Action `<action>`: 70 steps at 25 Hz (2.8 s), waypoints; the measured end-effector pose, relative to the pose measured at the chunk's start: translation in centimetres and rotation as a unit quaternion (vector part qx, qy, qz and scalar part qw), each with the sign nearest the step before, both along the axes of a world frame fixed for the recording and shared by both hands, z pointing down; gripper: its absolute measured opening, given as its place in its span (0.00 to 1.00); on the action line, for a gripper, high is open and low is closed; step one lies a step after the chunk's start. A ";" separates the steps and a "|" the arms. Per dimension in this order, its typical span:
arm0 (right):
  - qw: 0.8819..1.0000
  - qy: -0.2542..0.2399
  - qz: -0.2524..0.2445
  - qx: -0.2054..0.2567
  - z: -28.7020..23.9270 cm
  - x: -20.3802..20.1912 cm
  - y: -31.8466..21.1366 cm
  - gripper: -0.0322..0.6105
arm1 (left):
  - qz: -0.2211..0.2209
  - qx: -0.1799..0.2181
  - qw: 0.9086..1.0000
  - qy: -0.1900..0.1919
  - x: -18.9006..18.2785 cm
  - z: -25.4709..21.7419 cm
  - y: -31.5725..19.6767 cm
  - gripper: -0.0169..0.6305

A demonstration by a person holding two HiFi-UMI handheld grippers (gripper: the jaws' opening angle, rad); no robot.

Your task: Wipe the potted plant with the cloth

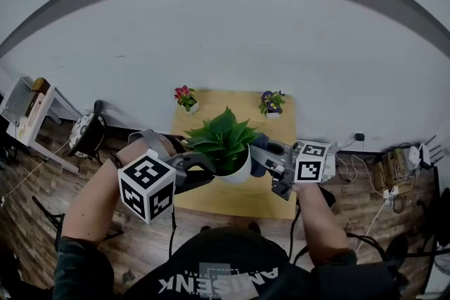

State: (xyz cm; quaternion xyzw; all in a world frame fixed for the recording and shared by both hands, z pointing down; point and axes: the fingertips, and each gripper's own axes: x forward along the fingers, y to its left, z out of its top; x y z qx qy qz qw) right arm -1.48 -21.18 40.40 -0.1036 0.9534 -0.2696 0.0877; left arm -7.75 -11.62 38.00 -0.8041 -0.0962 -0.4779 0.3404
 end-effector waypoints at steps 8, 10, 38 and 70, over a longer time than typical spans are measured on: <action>1.000 -0.001 0.002 -0.008 0.7 1.3 -0.8 0.12 | 0.011 0.004 1.000 0.013 0.3 -0.7 0.4 0.05; 1.000 -0.008 0.001 0.013 -1.5 1.3 -1.7 0.12 | 0.014 0.002 1.000 0.008 0.3 -0.6 0.4 0.05; 0.985 -0.068 -0.139 -0.081 0.6 -2.1 -1.1 0.12 | -0.030 0.002 0.999 0.010 0.7 -0.9 0.8 0.05; 0.999 -0.019 -0.030 -0.041 1.0 4.2 4.6 0.12 | -0.146 -0.091 0.984 -0.040 -4.2 11.2 -6.9 0.05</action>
